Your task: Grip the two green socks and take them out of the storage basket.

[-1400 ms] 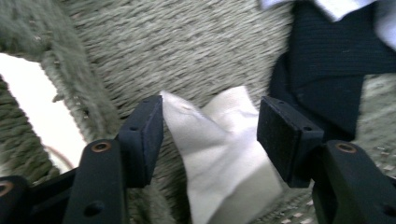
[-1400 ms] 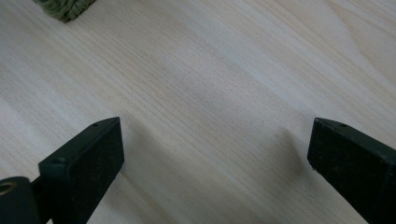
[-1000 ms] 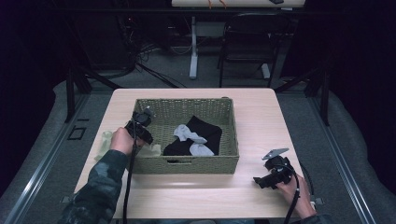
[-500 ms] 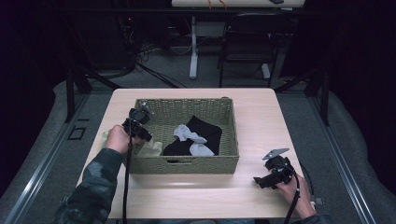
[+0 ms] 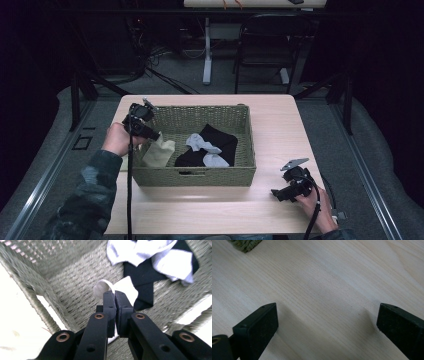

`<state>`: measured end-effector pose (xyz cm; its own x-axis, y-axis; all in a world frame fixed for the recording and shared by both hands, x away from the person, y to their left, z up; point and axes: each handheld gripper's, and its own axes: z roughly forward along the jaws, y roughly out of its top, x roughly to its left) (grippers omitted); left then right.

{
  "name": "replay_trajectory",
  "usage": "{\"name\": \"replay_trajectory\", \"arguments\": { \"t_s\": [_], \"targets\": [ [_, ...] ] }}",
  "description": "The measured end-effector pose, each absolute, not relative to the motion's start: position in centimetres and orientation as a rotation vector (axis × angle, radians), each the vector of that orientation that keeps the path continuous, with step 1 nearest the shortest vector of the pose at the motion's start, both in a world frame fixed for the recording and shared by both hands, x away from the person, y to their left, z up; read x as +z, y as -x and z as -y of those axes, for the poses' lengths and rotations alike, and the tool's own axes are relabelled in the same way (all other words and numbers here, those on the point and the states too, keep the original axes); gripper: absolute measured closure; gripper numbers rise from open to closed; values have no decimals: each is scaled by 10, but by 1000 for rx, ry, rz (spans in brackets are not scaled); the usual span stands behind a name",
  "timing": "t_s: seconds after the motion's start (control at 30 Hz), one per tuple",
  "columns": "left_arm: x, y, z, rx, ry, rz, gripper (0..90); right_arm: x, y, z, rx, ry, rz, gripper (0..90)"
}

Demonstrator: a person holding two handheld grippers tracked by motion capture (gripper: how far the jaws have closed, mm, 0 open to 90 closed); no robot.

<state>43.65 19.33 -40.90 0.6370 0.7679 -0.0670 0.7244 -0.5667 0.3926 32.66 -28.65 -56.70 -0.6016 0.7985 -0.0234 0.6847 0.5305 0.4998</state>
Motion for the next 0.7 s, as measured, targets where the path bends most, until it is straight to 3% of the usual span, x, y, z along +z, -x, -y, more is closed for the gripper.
{"name": "replay_trajectory", "arguments": {
  "t_s": [0.7],
  "targets": [
    [-334, -432, -198, 299, -2413, -1132, 886, -566, -324, 287, 649, -1247, -2517, 29]
  ]
}}
